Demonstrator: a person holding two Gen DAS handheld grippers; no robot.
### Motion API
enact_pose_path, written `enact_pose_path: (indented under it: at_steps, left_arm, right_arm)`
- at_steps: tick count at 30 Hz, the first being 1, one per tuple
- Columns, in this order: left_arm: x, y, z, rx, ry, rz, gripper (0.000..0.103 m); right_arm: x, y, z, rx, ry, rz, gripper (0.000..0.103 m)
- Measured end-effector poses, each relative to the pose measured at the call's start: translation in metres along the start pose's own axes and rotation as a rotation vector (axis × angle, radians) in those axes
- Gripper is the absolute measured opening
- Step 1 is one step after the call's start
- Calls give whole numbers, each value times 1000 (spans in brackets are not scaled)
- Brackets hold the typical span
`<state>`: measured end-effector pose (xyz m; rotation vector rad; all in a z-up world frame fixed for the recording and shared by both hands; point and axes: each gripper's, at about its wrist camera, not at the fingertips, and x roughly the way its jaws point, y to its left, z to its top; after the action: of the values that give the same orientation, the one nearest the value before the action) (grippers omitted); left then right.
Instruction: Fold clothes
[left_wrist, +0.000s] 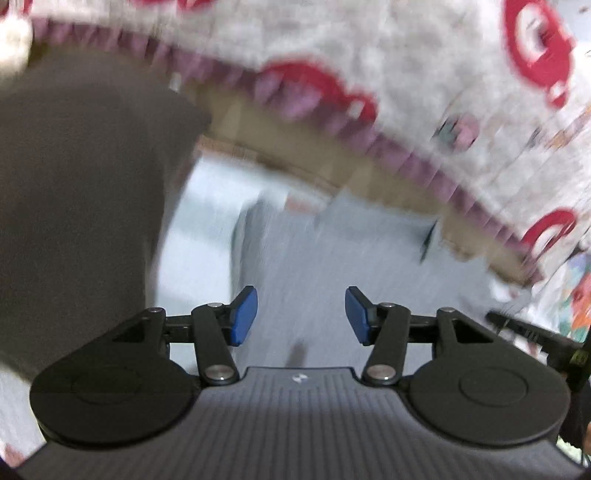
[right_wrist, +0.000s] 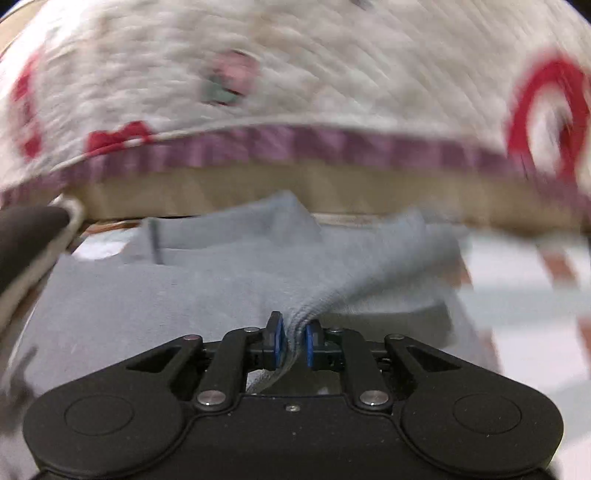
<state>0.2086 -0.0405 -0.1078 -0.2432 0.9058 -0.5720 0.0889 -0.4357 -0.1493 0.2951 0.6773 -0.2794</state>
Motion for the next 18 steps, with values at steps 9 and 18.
enact_pose_path:
  at_steps: [9, 18]
  left_arm:
    - [39, 5, -4, 30, 77, 70, 54]
    - [32, -3, 3, 190, -53, 231, 2]
  right_arm:
    - [25, -16, 1, 145, 36, -10, 35]
    - [-6, 0, 39, -82, -180, 143, 11]
